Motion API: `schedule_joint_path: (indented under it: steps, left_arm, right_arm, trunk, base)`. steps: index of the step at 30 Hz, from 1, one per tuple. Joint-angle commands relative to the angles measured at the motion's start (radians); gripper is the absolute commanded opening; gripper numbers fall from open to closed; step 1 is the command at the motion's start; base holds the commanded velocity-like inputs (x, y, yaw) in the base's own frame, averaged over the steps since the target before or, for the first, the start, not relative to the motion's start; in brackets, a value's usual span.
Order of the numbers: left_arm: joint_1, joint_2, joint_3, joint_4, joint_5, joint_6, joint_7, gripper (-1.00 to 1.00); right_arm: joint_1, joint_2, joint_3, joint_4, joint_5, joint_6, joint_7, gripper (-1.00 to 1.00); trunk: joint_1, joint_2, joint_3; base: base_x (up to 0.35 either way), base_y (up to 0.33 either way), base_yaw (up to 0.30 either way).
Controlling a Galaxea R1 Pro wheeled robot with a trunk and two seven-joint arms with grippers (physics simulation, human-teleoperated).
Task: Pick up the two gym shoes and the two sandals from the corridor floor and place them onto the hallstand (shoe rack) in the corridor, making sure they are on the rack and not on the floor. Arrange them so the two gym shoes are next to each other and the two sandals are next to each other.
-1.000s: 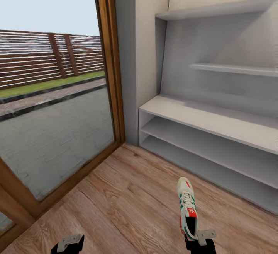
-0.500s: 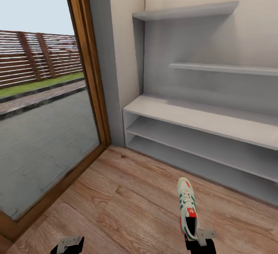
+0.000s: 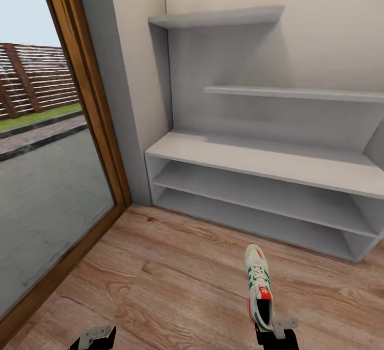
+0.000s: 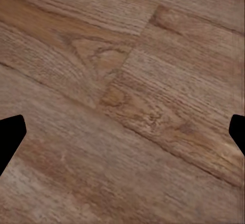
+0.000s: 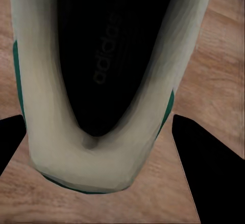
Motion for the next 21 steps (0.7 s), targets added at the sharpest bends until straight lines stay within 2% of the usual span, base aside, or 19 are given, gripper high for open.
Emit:
schedule_joint_path:
  steps: [1, 21]
  left_arm:
    - [0.000, 0.000, 0.005, 0.001, 0.009, -0.001, -0.010, 1.00]
    - [0.000, 0.000, 0.005, 0.001, 0.009, -0.001, -0.010, 1.00]
  right_arm:
    - [-0.001, 0.000, -0.005, 0.001, 0.010, -0.003, -0.004, -1.00]
    - [-0.001, 0.000, -0.005, 0.001, 0.010, -0.003, -0.004, -1.00]
  trunk:
    - [0.000, 0.000, -0.001]
    - [0.000, 0.000, -0.001]
  base:
    - [0.000, 0.000, -0.292]
    - [0.000, 0.000, -0.293]
